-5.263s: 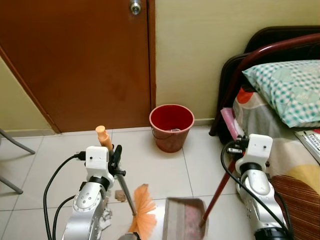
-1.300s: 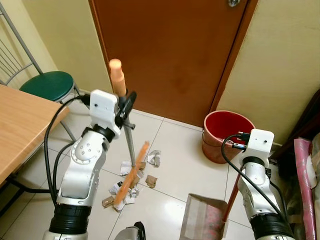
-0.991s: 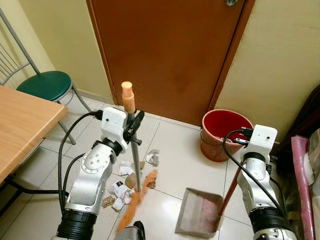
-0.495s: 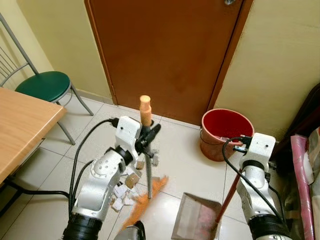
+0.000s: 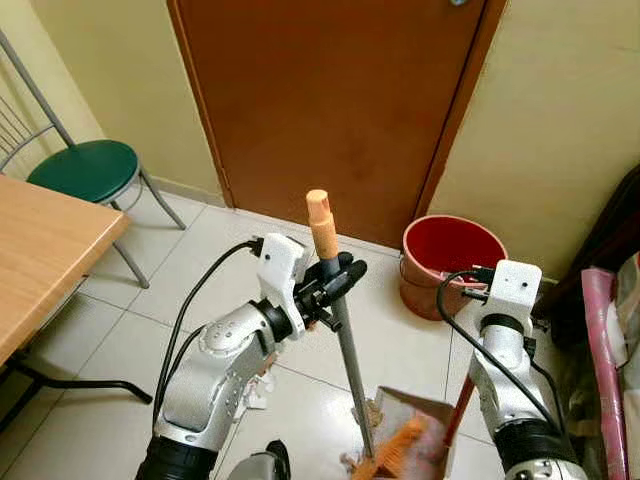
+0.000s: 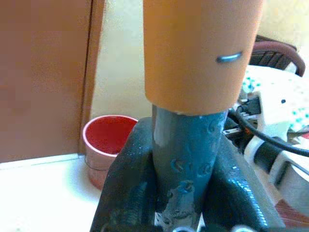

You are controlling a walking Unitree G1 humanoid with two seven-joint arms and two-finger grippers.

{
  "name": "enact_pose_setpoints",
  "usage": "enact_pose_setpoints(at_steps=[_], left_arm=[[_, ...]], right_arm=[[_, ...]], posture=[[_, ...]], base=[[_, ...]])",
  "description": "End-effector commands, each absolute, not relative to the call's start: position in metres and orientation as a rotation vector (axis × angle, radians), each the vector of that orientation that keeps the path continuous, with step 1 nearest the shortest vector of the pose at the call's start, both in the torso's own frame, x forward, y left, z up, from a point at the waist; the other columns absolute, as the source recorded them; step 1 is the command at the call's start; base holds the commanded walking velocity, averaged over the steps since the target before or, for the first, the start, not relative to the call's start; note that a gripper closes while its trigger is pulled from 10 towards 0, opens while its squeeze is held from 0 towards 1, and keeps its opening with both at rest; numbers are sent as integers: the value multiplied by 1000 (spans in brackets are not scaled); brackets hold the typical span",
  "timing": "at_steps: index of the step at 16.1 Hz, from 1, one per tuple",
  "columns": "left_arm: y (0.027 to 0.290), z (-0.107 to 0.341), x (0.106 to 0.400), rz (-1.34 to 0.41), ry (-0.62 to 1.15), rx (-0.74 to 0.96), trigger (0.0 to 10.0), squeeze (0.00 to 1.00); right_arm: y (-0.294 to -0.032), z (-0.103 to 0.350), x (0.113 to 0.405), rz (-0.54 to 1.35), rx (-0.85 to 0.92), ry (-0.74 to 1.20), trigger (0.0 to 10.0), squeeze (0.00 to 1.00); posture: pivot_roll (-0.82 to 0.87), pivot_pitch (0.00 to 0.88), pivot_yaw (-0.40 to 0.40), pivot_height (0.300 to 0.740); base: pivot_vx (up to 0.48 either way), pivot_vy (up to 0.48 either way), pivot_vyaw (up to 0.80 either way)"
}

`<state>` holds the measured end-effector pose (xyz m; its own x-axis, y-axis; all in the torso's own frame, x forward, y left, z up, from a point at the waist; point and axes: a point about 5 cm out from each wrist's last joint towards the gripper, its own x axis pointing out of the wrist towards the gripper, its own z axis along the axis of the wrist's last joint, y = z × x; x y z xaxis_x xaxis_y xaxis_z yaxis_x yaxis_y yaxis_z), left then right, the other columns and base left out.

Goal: Sweep floor

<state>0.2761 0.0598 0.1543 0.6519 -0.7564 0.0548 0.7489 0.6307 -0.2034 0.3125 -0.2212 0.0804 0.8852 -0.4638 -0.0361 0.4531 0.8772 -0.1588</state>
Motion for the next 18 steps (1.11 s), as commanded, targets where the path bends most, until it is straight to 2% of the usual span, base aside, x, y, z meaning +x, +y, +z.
enact_pose_setpoints(at_steps=[1,7,9,11,13,18], left_arm=[[64,174,279,-856,-44,-244,10000,0],[117,232,315,-565,-293,-142,10000,0],[142,228,321,-456,-283,-96,10000,0],[153,210,318,-397,-228,-86,10000,0],[151,181,310,-371,-150,-99,10000,0],[123,164,310,-415,-116,-146,10000,0]], right_arm=[[-226,80,313,-490,-176,80,10000,0],[-226,78,314,-474,-183,92,10000,0],[-226,78,314,-472,-182,92,10000,0],[-225,78,313,-474,-177,85,10000,0],[-225,79,313,-466,-171,79,10000,0],[-221,81,315,-445,-152,67,10000,0]], posture=[[63,166,14,740],[68,165,8,740],[67,168,12,740],[66,172,15,740],[60,177,14,740],[45,178,11,740]], base=[[0,0,0],[0,0,0],[0,0,0],[0,0,0],[0,0,0],[0,0,0]])
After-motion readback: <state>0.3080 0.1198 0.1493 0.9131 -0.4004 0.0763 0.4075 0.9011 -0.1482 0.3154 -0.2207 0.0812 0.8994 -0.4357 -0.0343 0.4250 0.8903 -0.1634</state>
